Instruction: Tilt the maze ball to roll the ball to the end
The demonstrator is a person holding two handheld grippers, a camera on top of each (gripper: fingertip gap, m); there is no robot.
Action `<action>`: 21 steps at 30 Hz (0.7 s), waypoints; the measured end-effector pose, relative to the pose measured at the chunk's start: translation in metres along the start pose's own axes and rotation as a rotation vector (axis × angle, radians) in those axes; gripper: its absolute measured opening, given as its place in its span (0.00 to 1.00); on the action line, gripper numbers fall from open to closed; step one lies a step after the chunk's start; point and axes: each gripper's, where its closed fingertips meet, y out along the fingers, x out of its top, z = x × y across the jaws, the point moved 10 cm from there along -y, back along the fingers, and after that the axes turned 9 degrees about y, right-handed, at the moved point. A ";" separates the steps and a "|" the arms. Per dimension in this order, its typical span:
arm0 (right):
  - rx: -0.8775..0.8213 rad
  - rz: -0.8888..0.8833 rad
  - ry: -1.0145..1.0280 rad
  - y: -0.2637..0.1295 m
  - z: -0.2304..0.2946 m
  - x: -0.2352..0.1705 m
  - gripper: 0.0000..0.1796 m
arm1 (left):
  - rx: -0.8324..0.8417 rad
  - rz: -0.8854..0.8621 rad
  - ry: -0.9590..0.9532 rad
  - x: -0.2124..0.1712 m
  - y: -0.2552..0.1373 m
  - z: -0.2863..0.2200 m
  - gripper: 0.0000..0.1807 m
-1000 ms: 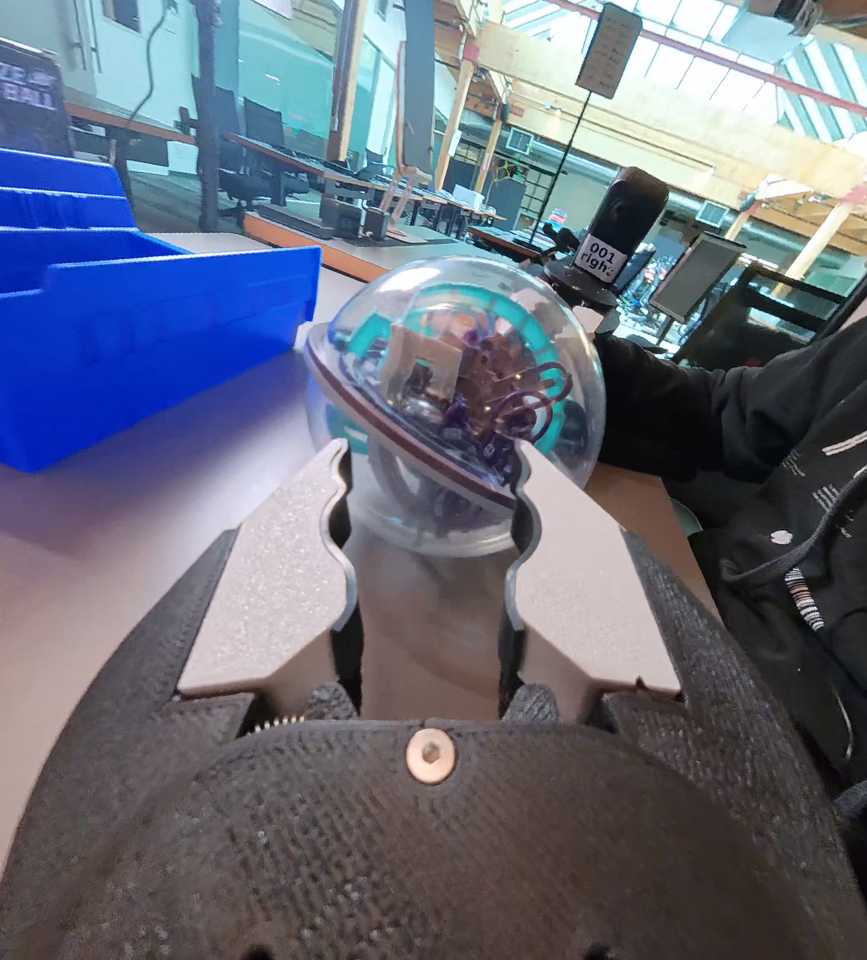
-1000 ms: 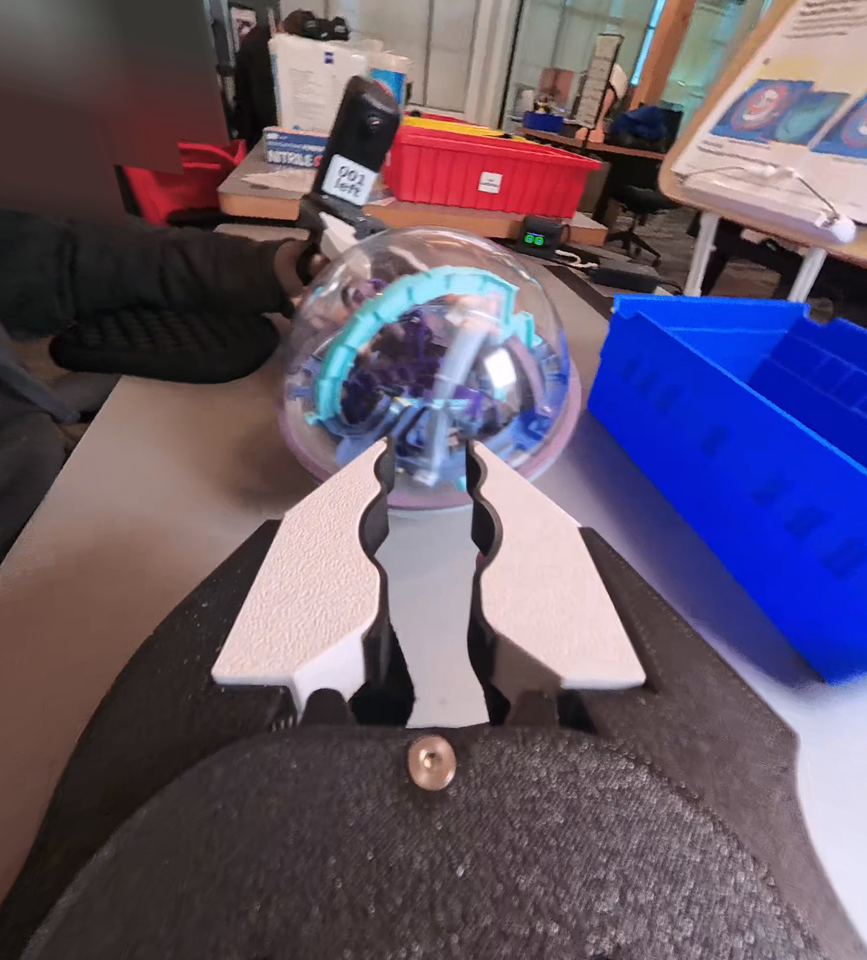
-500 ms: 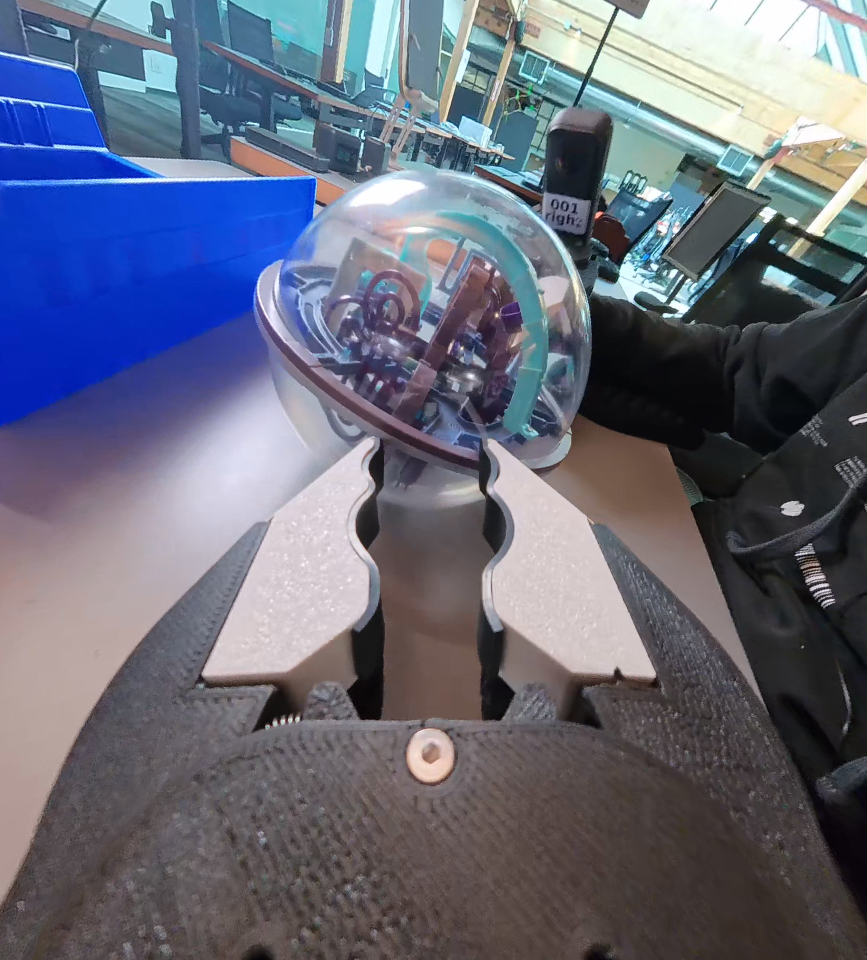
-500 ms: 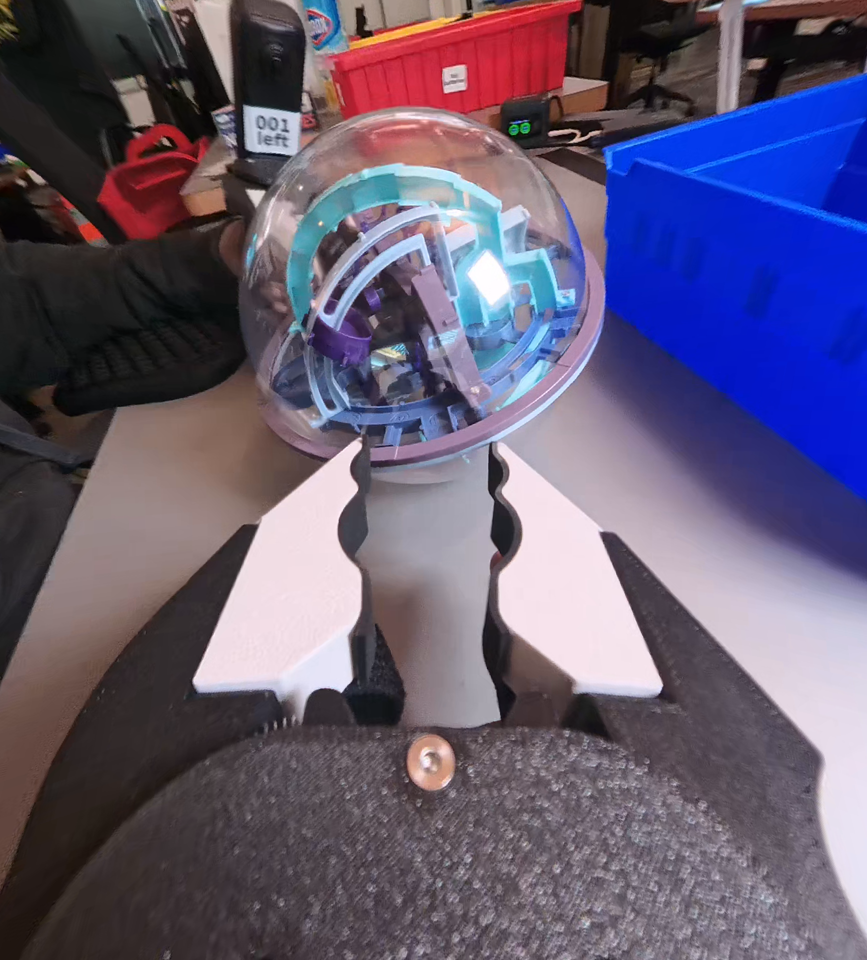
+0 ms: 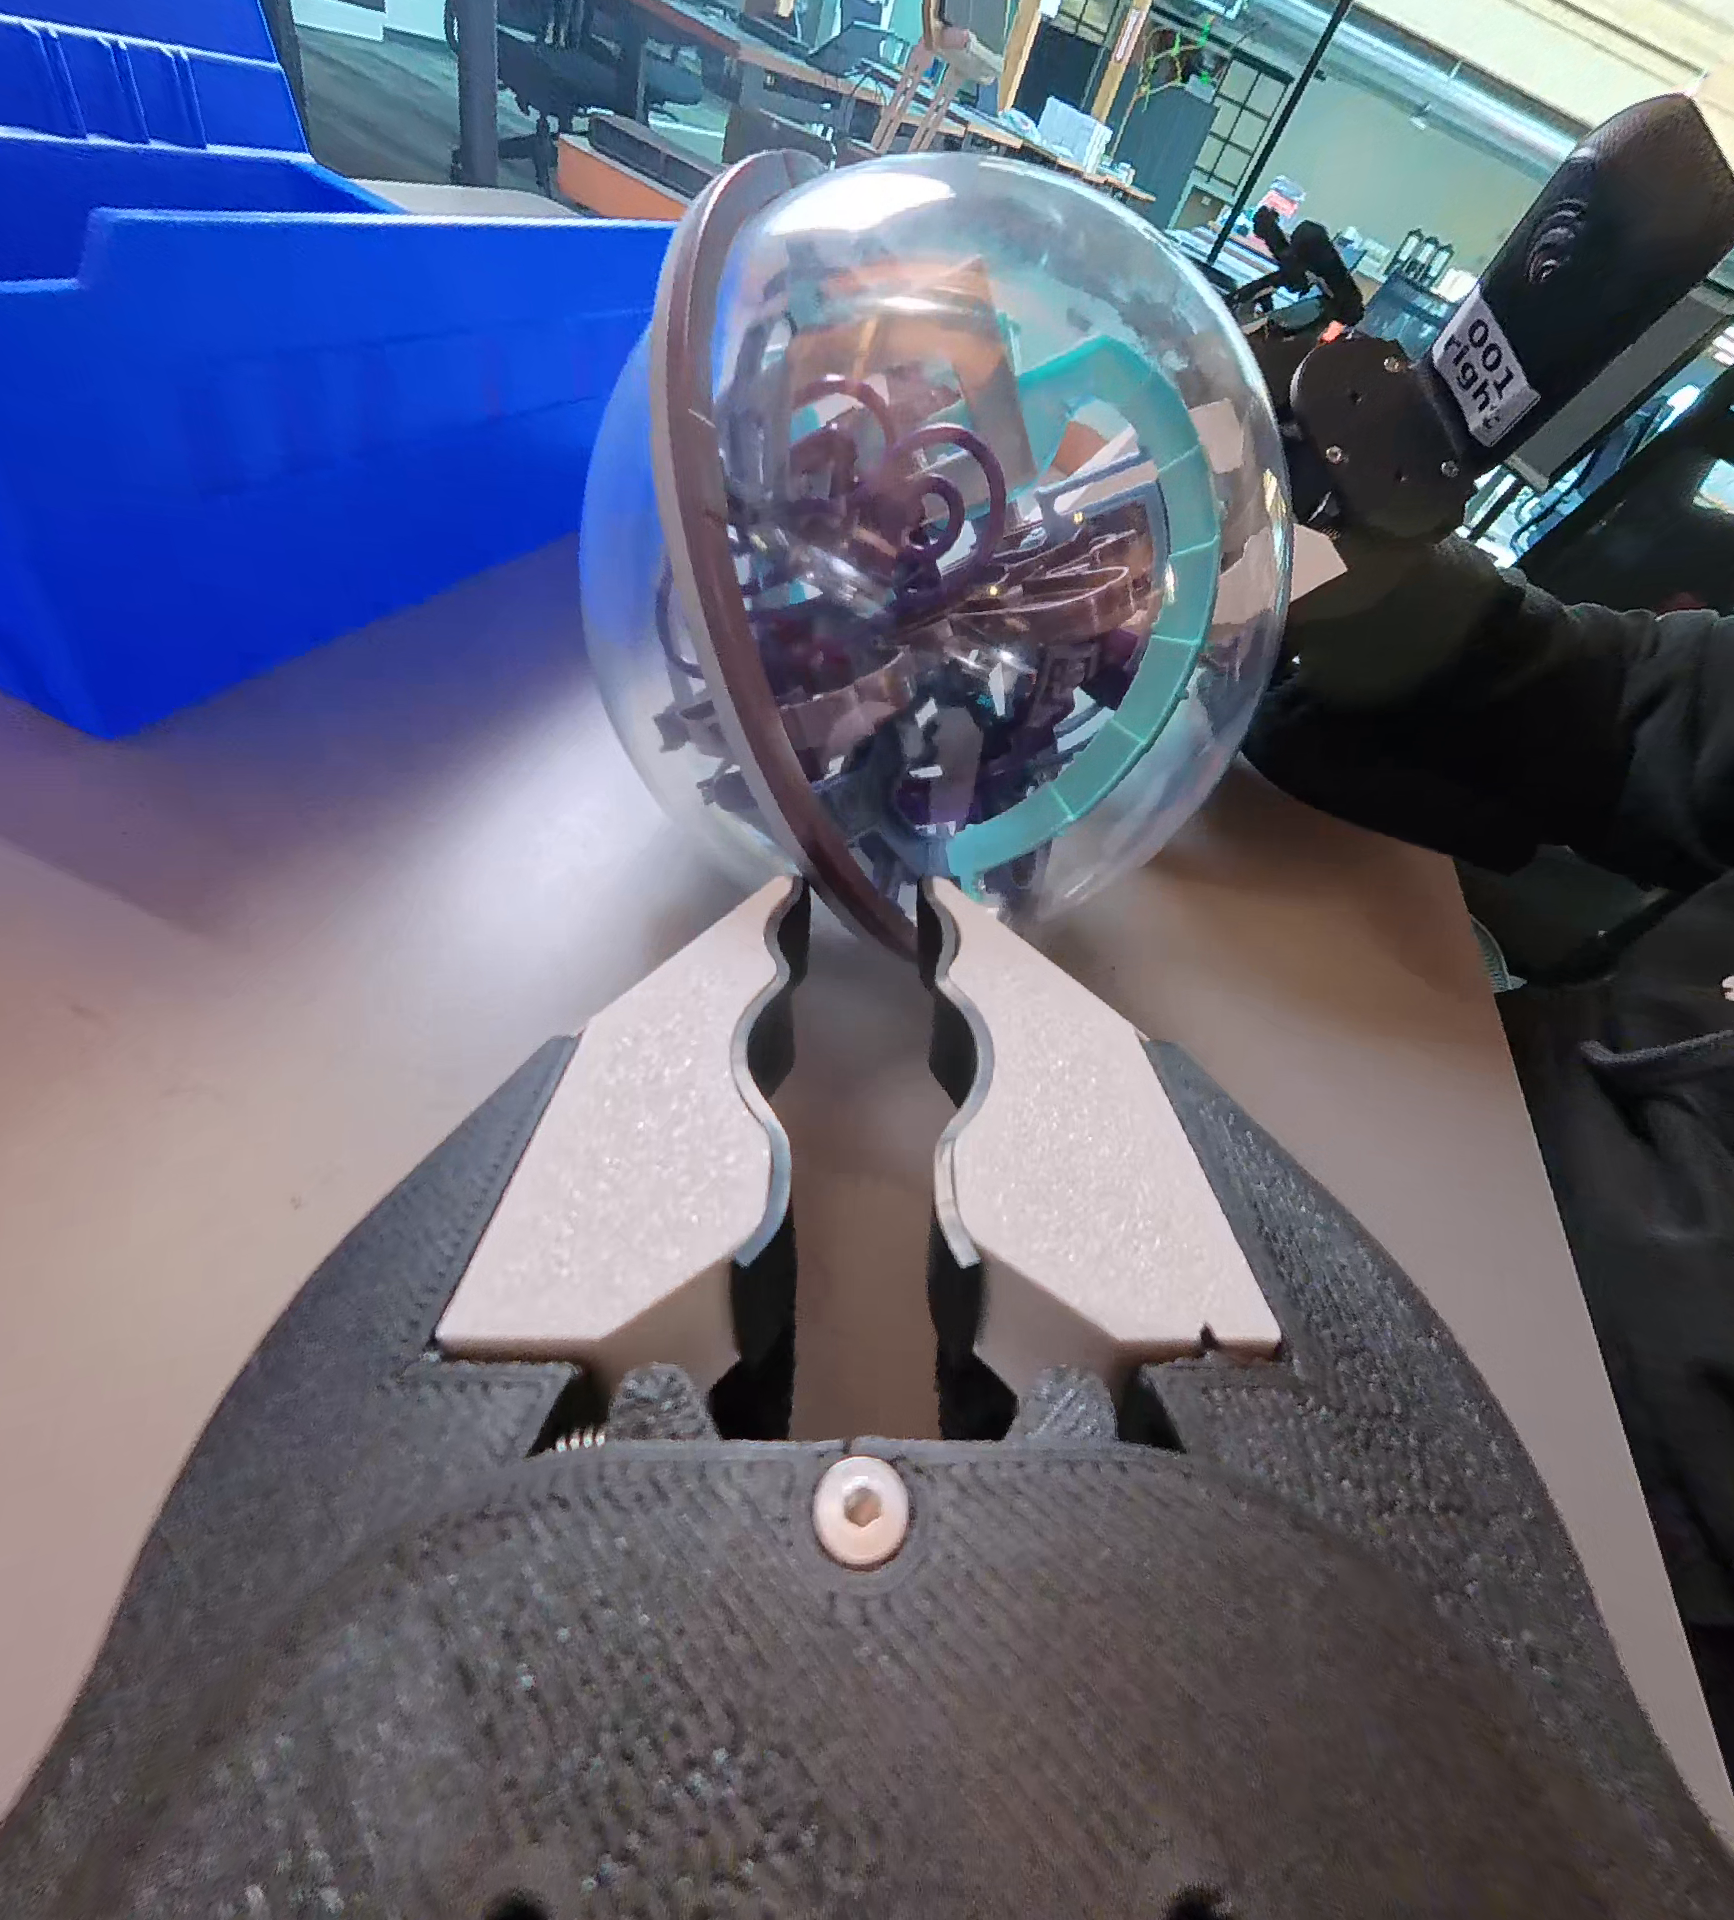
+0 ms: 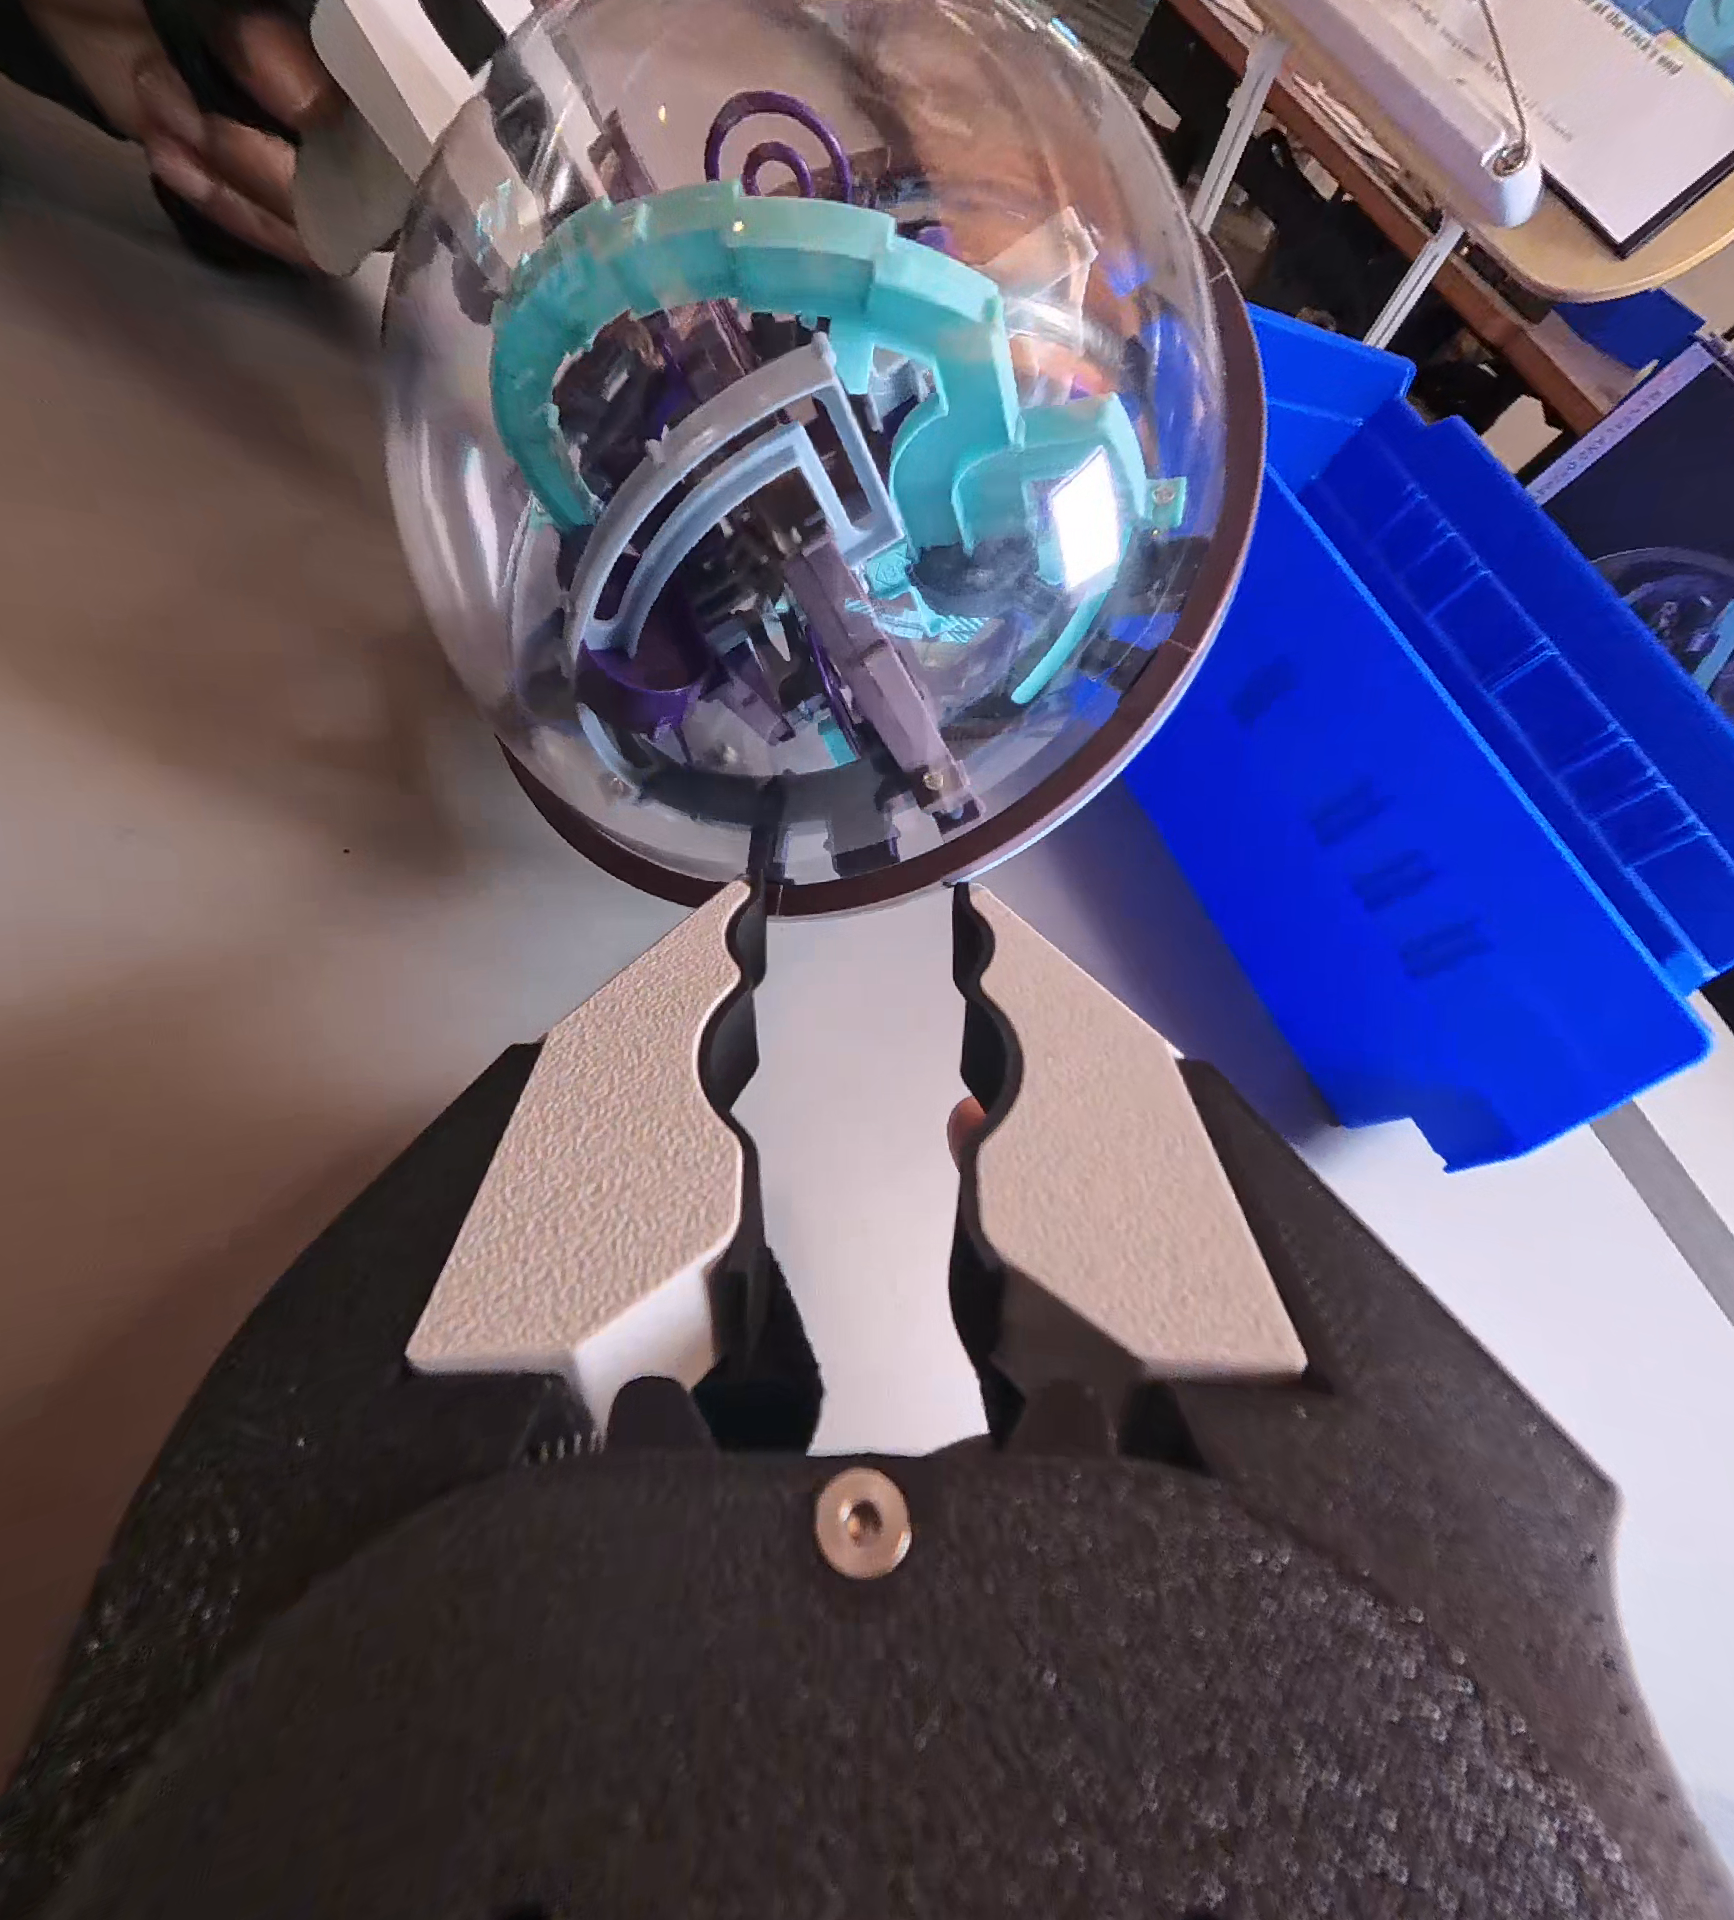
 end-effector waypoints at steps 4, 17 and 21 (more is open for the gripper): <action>-0.007 -0.015 -0.006 -0.001 0.000 0.000 0.16 | 0.028 -0.043 -0.012 0.008 -0.007 0.005 0.21; 0.239 -0.140 0.408 -0.010 -0.026 -0.009 0.22 | -0.150 -0.275 -0.414 0.031 -0.003 0.056 0.41; 0.356 -0.163 0.618 -0.001 -0.031 -0.014 0.22 | -0.242 -0.192 -0.450 0.014 0.011 0.045 0.34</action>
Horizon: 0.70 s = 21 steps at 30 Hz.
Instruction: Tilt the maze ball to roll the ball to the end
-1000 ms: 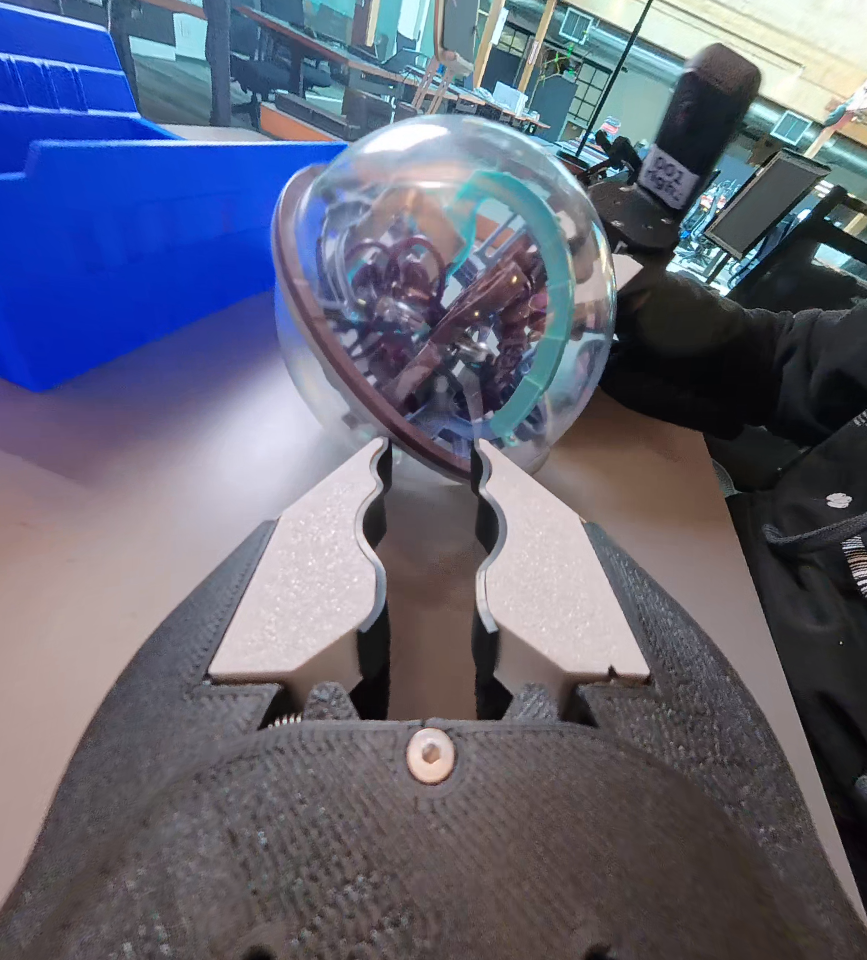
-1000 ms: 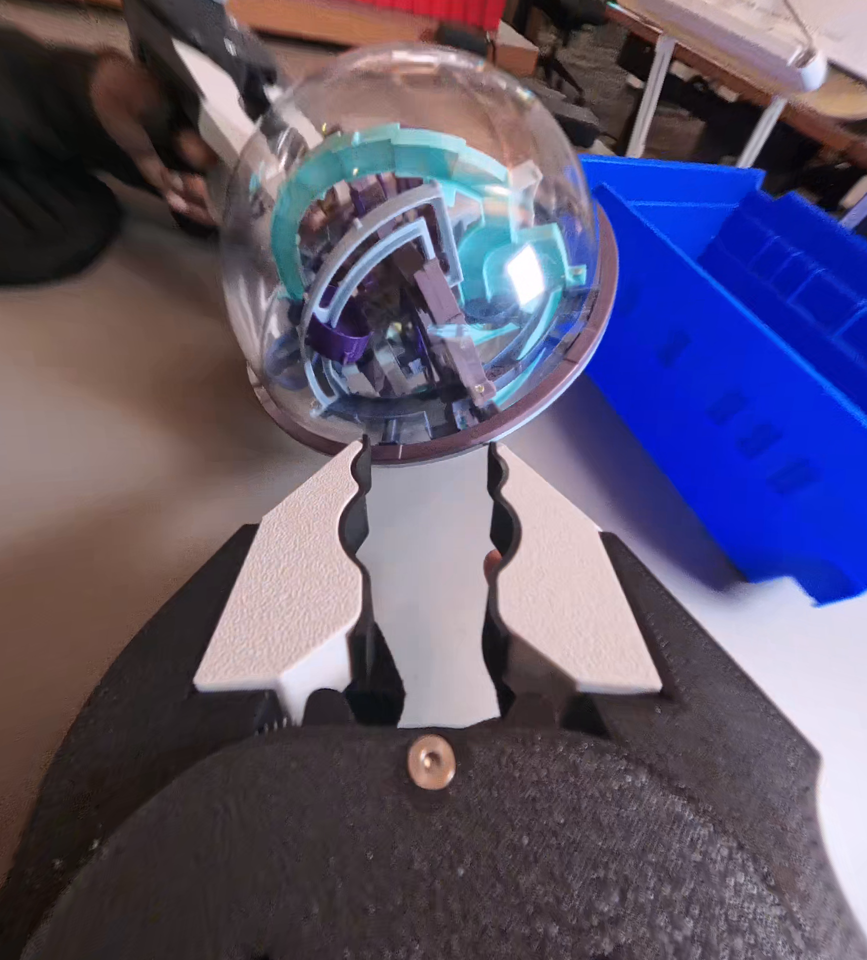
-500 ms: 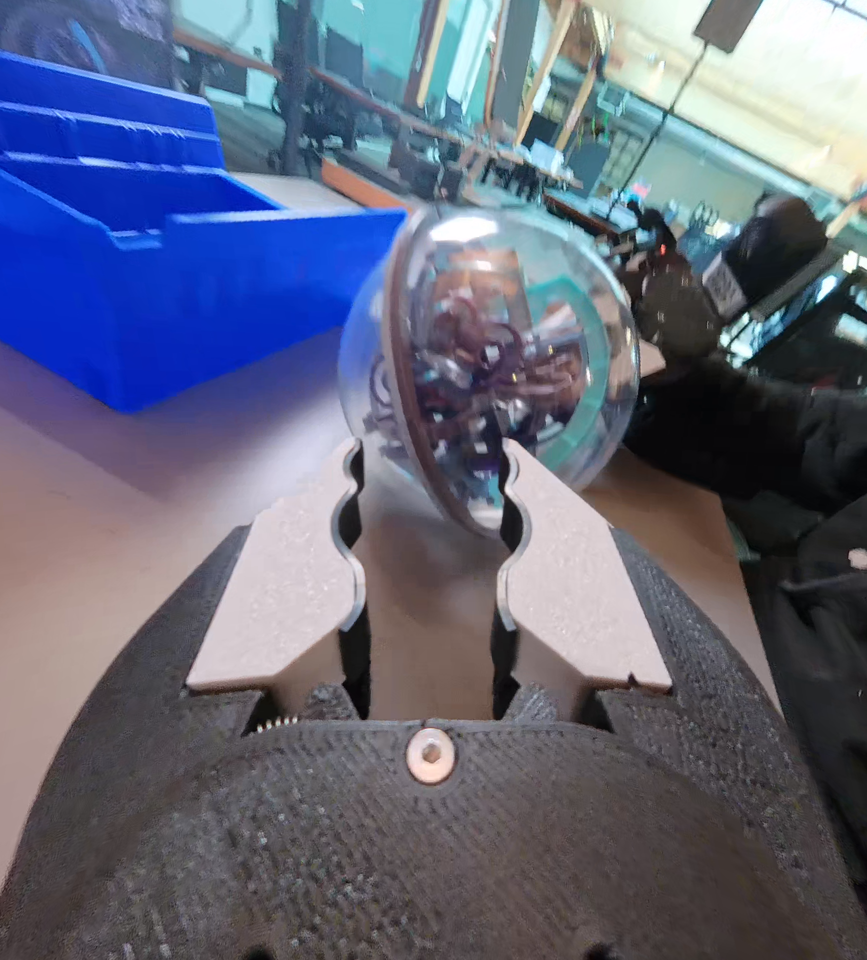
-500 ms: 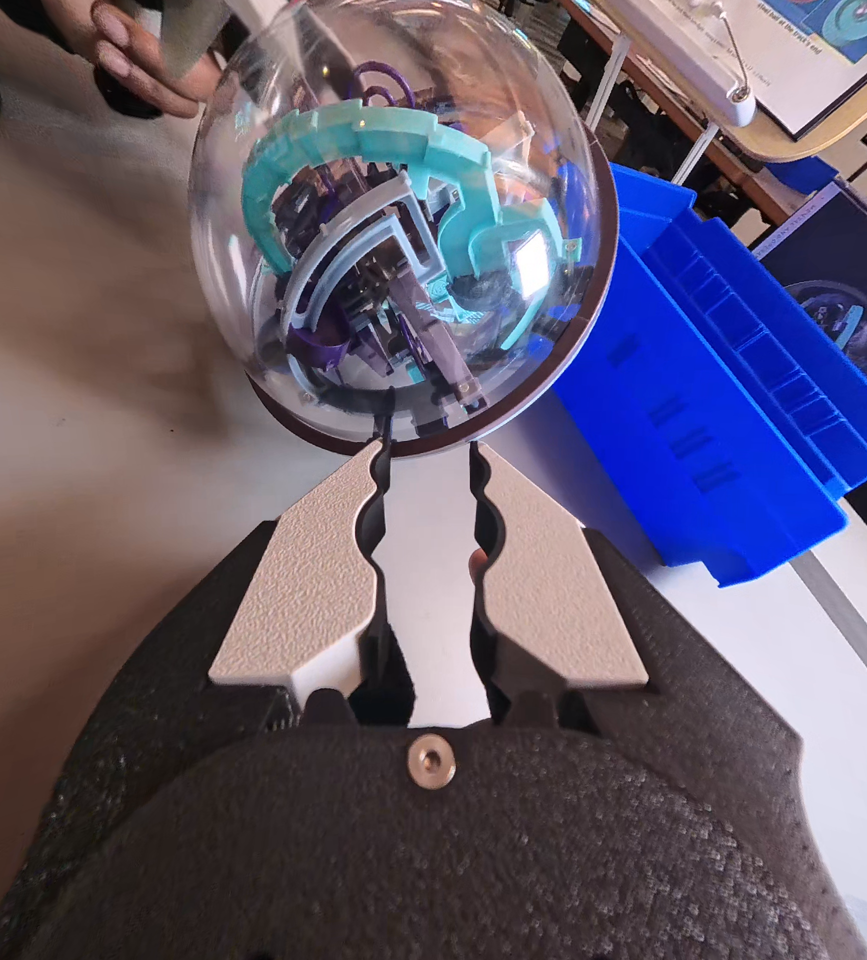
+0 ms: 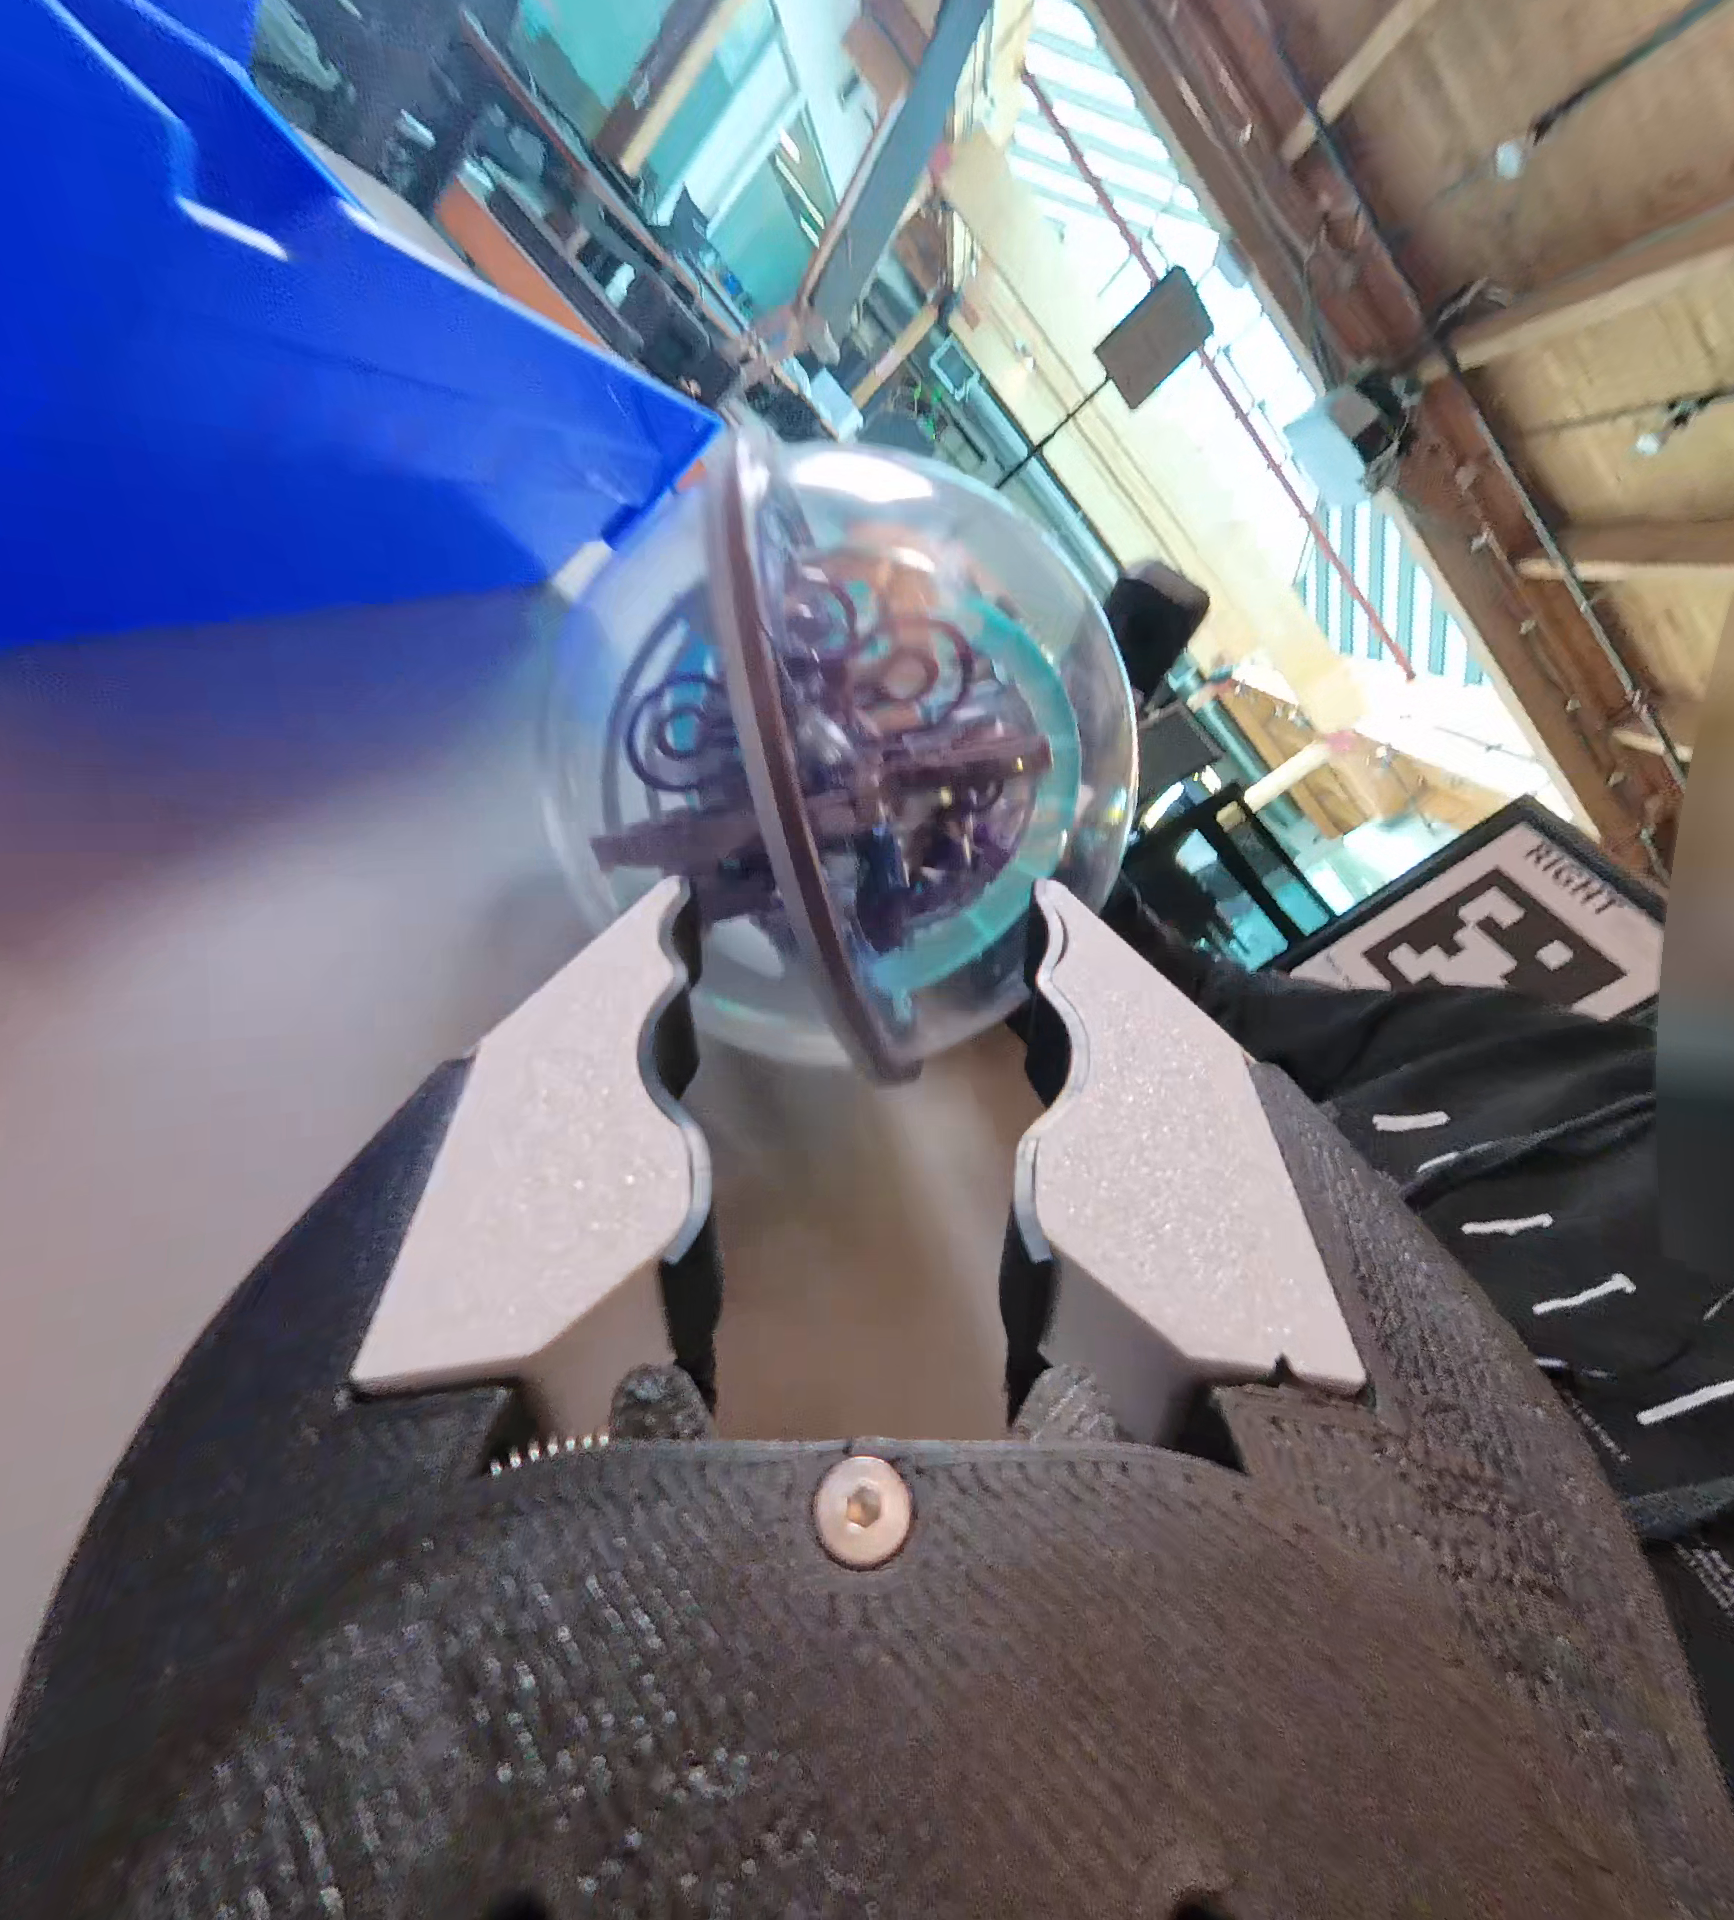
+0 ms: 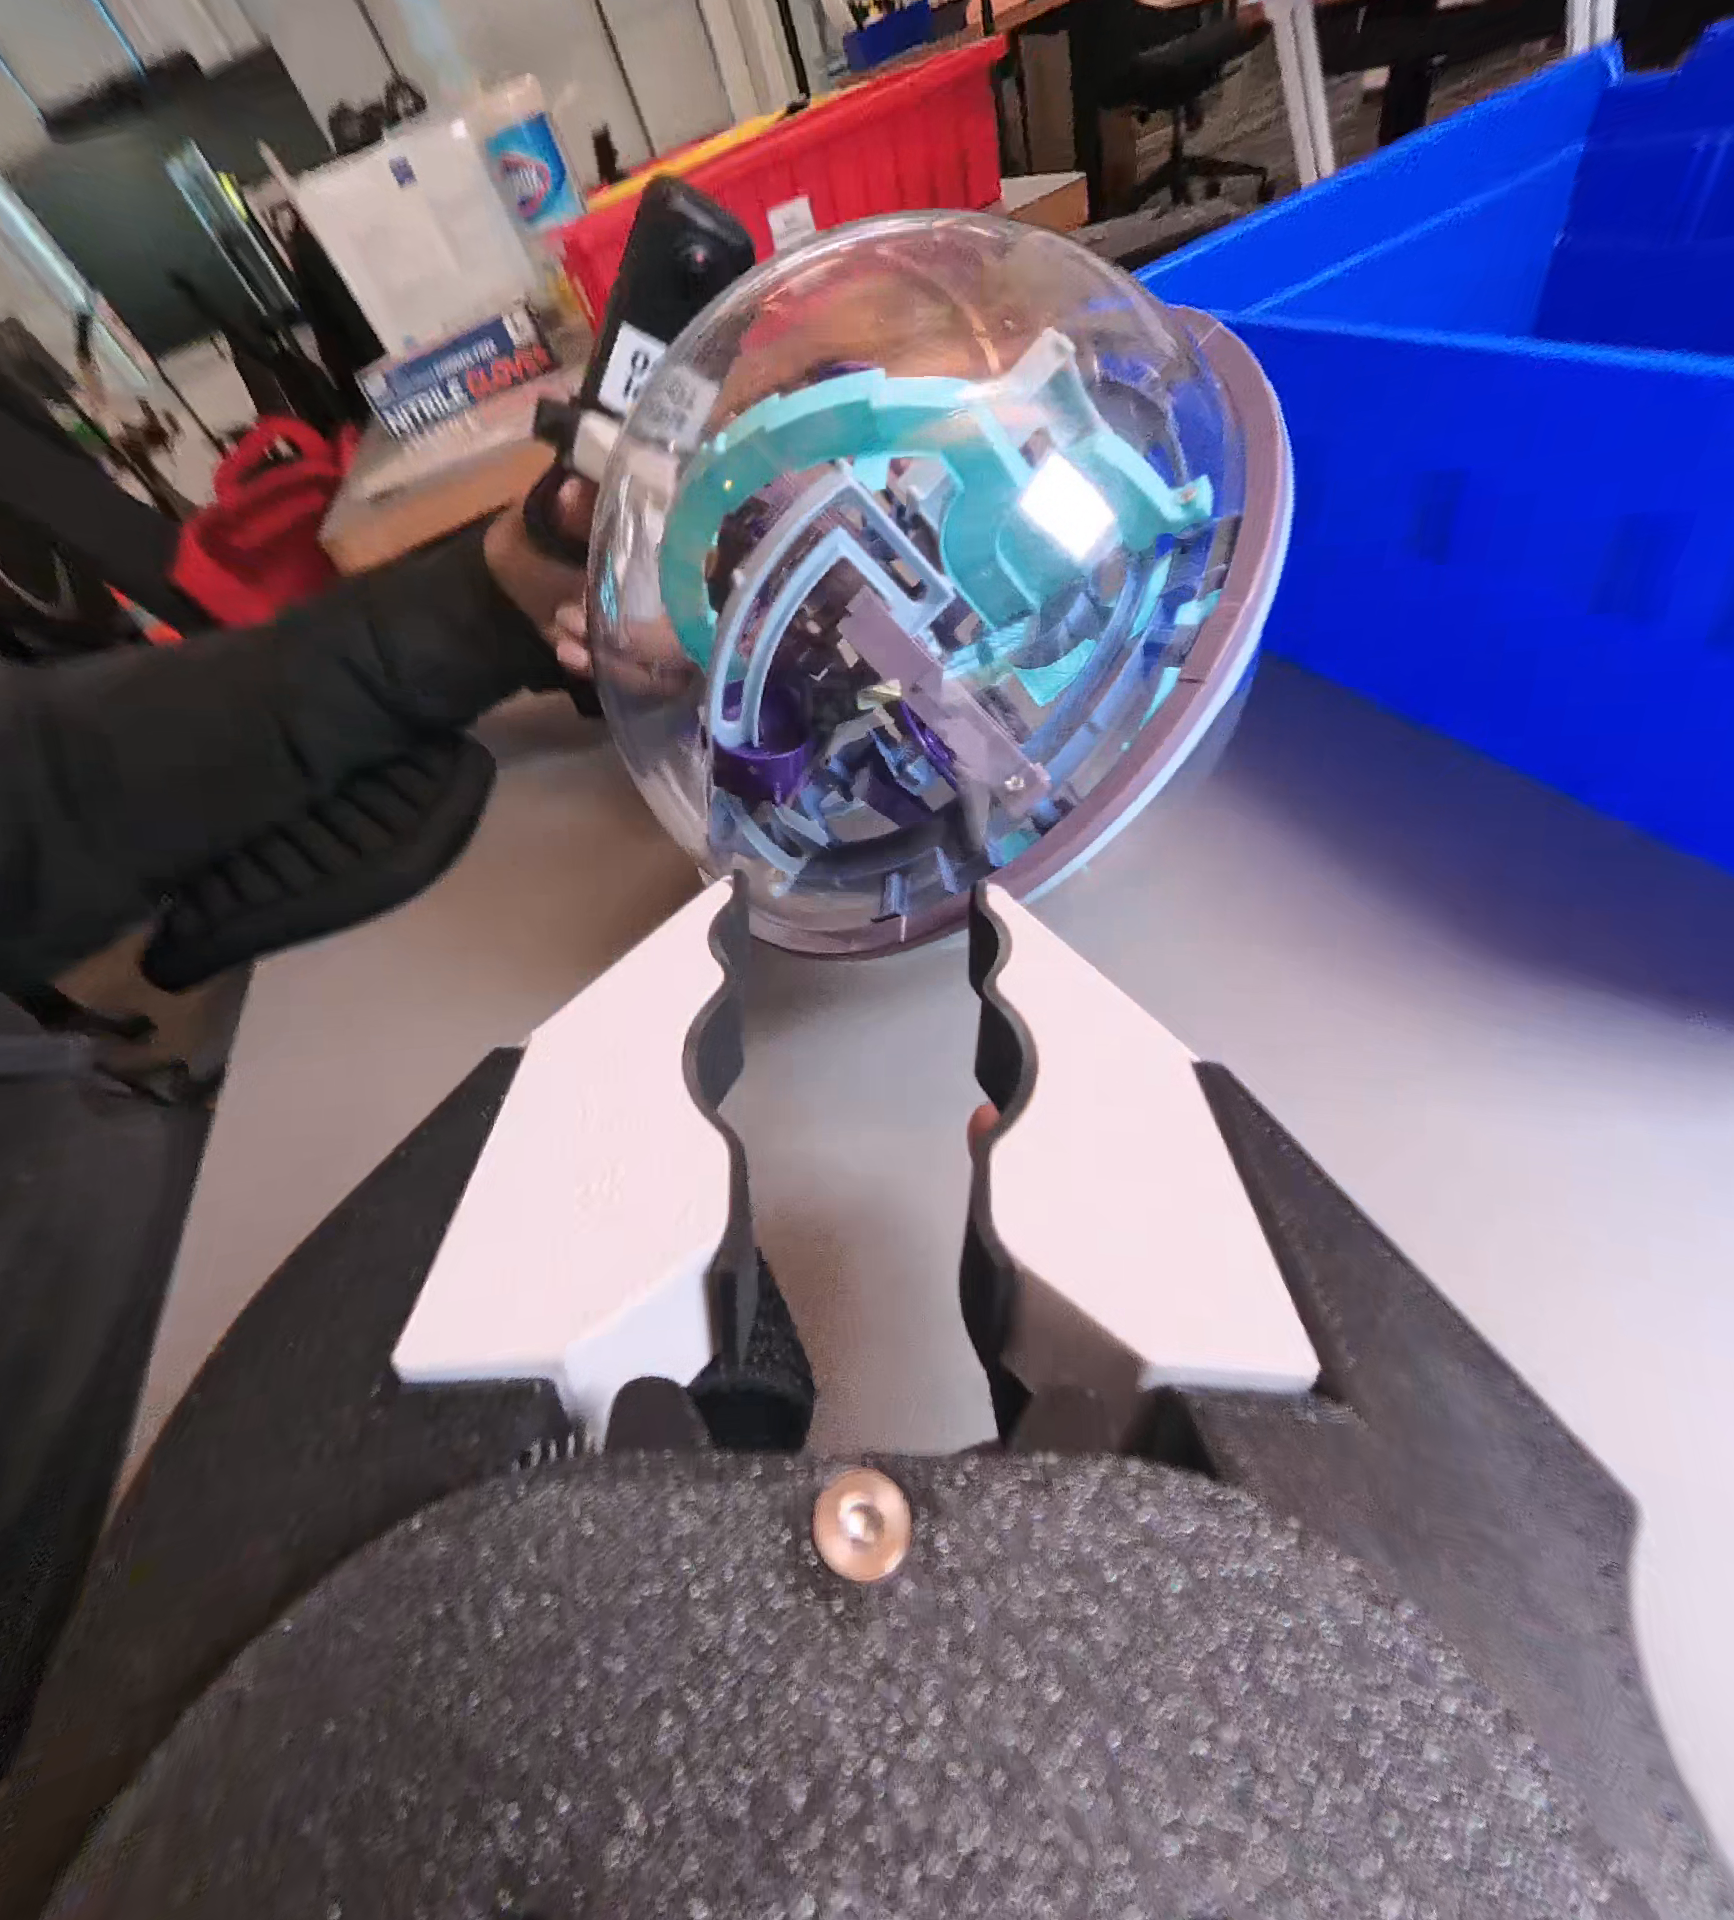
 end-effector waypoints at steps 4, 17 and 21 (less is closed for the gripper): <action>-0.011 -0.036 0.089 0.006 -0.009 -0.002 0.16 | 0.094 0.036 0.078 -0.006 0.014 -0.002 0.24; 0.013 -0.102 0.426 -0.004 -0.038 0.005 0.24 | 0.191 -0.123 0.124 0.011 0.001 0.000 0.21; 0.162 -0.113 0.591 0.009 -0.048 -0.001 0.13 | 0.192 -0.297 0.072 0.026 -0.004 0.015 0.25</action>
